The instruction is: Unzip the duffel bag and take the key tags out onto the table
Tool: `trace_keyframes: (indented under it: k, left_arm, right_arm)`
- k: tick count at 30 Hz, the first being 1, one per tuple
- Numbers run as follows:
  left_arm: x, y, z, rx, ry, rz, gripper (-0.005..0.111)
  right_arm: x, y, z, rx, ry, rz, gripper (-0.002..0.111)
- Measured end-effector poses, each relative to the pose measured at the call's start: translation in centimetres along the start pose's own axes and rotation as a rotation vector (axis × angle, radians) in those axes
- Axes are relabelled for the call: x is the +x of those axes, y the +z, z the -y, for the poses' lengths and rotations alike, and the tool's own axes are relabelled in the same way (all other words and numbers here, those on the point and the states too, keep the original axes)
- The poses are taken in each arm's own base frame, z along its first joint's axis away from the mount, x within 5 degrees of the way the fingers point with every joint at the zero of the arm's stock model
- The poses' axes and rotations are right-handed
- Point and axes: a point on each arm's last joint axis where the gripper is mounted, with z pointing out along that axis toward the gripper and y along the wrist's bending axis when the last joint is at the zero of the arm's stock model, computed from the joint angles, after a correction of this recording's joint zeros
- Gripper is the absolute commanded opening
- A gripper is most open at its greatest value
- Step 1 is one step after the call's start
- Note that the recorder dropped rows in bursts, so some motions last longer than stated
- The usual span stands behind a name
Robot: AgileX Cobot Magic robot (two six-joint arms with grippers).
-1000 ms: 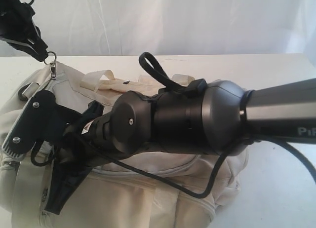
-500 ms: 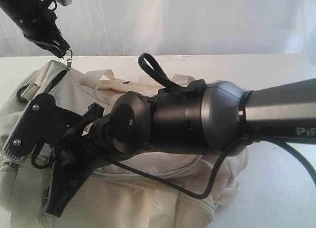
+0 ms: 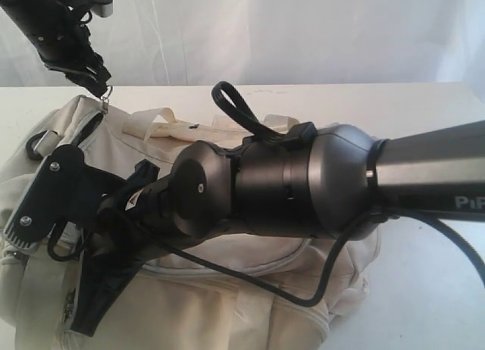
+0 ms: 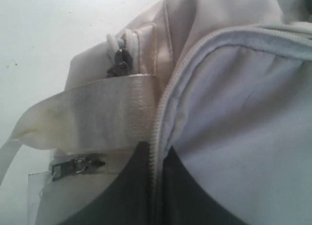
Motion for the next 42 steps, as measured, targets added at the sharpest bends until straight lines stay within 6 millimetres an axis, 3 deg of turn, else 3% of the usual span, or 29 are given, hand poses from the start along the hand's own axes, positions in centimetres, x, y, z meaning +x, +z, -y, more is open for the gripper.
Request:
trace_keyframes:
  k: [3, 7, 9, 13, 15, 19, 23, 24, 27, 32, 39, 42]
  left_arm:
    - [-0.2, -2.4, 0.2, 0.001, -0.039, -0.001, 0.062]
    - [-0.3, -7.6, 0.8, -0.023, -0.061, 0.036, 0.062]
    - [-0.3, -10.5, 1.2, -0.056, -0.06, 0.09, 0.062]
    - [0.1, -14.6, 1.9, -0.107, -0.074, 0.157, 0.061]
    - [0.7, -16.2, 2.5, -0.113, -0.116, 0.179, 0.055]
    - [2.6, -19.9, 4.1, -0.14, -0.113, 0.214, 0.028]
    - [6.0, -23.7, 6.3, -0.195, -0.107, 0.225, 0.0]
    - [7.0, -24.5, 7.0, -0.197, -0.109, 0.229, 0.0]
    - [10.0, -25.6, 9.7, -0.136, -0.117, 0.246, 0.0]
    - [14.9, -25.0, 14.0, 0.006, -0.1, 0.252, 0.0]
    - [21.4, -20.5, 17.8, 0.114, -0.106, 0.13, 0.0]
    - [23.0, -19.2, 18.8, 0.136, -0.102, 0.124, 0.0]
  right_arm:
    - [0.0, 0.0, -0.1, -0.008, 0.014, -0.005, 0.012]
    - [0.1, 0.0, -0.3, -0.027, 0.049, -0.016, 0.049]
    - [0.0, -0.3, -0.4, -0.04, 0.07, -0.018, 0.061]
    - [-0.8, -1.8, -0.5, -0.053, 0.093, 0.004, 0.061]
    - [-1.5, -3.1, -0.6, -0.057, 0.097, 0.026, 0.061]
    - [-2.5, -6.2, -0.6, -0.049, 0.087, 0.032, 0.061]
    - [-1.6, -8.8, -0.5, -0.016, 0.114, -0.163, 0.061]
    - [-1.2, -9.1, -0.4, -0.007, 0.118, -0.221, 0.061]
    - [0.0, -9.7, -0.3, 0.012, 0.123, -0.374, 0.061]
    - [0.3, -9.7, -0.1, 0.037, 0.116, -0.414, 0.054]
    - [1.3, -8.2, 0.2, 0.056, 0.107, -0.483, 0.053]
    - [1.5, -7.9, 0.3, 0.061, 0.104, -0.499, 0.038]
